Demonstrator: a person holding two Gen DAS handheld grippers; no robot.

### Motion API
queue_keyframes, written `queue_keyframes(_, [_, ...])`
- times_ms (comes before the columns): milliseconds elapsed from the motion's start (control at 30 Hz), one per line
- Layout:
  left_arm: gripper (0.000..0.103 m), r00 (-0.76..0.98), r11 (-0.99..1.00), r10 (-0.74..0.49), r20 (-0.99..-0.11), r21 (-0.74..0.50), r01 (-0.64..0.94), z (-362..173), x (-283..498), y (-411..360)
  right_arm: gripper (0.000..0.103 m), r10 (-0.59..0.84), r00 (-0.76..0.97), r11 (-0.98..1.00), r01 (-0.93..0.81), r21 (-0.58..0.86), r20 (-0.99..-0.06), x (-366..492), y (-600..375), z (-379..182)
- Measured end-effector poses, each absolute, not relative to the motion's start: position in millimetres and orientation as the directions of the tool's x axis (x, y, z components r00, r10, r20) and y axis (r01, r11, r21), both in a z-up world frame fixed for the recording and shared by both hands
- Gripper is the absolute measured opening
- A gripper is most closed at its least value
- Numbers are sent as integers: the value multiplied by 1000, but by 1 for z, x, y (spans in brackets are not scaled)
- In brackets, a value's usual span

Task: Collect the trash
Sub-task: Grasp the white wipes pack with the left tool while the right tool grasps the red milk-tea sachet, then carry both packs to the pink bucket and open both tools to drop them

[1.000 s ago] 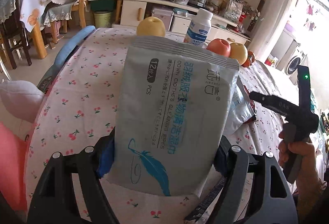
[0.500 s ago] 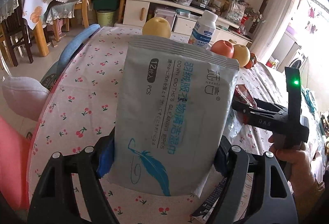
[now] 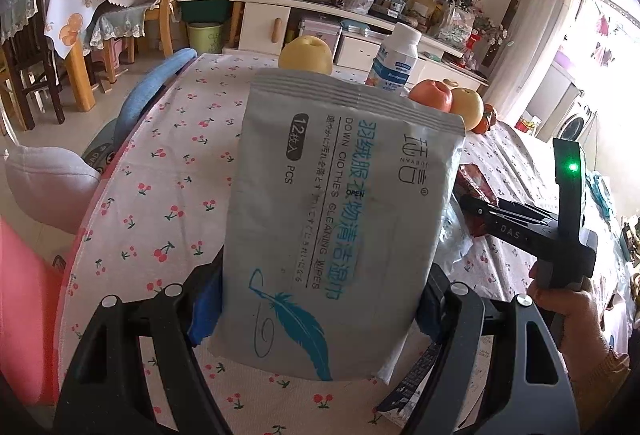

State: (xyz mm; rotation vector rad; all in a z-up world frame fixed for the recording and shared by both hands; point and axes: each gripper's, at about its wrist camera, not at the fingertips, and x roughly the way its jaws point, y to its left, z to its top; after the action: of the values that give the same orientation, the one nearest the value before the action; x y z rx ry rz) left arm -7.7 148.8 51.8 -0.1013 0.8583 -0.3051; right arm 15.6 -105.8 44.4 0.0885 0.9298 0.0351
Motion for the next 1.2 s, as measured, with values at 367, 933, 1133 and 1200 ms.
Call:
queue_keyframes(367, [77,642,952,-304,-704,-219,212,62,-18,171,41,99,663,991,2,134,-742,-11,-97,68])
queue_keyframes(933, [77,734,963,-249,-632,-245,115,89,-36,232,40,238,725,970,-141,200,-646,-56,-20,125])
queue_keyframes(1133, [77,777,965,-184,-601,-261,27,101,-45,272,40,352,690,936,-262,235,-632,-58,42,142])
queue_keyframes(1200, [77,792,963,-155,-590,-269,-12,105,-49,290,40,391,674,920,-312,238,-626,-60,70,148])
